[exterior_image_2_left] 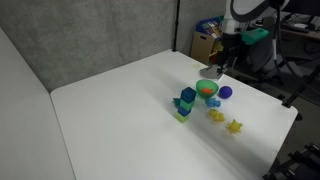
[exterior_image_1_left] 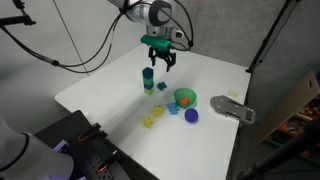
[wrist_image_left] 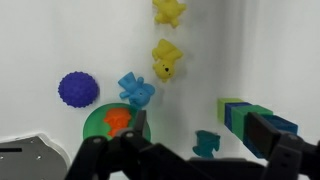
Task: Pick up the yellow toy from the green bowl and put it on the table
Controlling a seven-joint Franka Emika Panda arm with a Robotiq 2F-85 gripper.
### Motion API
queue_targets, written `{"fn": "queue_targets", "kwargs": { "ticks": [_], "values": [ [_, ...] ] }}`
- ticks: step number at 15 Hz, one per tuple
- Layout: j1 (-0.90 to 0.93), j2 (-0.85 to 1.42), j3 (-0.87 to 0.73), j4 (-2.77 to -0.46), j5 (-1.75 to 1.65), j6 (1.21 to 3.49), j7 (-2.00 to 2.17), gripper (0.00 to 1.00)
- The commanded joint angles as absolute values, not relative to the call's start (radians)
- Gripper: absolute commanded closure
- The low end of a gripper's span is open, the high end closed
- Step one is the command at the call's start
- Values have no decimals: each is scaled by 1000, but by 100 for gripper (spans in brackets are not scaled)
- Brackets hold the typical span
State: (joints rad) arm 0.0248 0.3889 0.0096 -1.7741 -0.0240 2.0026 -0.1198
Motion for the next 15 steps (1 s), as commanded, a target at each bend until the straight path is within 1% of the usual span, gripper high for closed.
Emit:
{"fn": "queue_targets", "kwargs": {
  "ticks": [1,9,11,15],
  "values": [
    [24,289,15,-1805,-28,1924,-94,0],
    [65,138,17,-1792,-118,1718,45,0],
    [69,105,22,-1797,-116,1701,68,0],
    [61,41,31,-1834,-57,1741,89,0]
  ]
}}
